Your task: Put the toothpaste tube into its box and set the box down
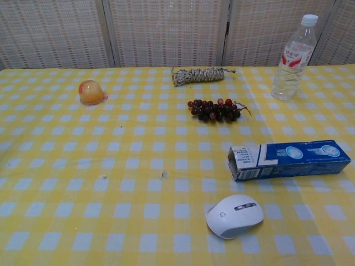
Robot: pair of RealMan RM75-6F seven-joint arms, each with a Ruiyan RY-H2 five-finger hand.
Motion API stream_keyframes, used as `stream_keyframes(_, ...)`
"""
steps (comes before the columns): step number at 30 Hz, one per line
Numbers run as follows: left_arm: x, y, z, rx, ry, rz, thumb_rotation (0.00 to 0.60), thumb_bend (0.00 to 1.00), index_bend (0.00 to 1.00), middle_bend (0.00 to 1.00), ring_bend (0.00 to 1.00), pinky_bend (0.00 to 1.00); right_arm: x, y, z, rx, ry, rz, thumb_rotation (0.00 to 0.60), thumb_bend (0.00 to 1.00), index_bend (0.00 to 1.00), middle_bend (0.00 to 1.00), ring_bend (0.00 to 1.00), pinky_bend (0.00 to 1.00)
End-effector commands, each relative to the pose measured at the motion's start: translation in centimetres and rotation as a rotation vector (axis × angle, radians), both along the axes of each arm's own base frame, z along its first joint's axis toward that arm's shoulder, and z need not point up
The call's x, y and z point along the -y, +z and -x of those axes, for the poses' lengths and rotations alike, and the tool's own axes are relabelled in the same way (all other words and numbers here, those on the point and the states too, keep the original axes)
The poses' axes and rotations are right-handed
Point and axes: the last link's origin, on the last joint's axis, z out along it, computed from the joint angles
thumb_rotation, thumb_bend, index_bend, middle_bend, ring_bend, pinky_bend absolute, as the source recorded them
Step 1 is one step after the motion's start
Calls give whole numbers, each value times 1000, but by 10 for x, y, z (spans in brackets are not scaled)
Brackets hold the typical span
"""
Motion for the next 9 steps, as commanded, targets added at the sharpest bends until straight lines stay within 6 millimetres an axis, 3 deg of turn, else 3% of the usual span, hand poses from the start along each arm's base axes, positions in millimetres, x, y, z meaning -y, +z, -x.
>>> stream_keyframes(1, 34, 3, 19, 15, -1, -48, 600, 121, 193, 171, 40, 0, -15, 5, 3, -5, -26, -4, 600, 304, 0, 0, 0, 0)
stream_keyframes(9, 40, 6, 25, -4, -12, -59, 600, 121, 200, 171, 40, 0, -11, 0, 2, 1, -27, -28, 600, 303, 0, 0, 0, 0)
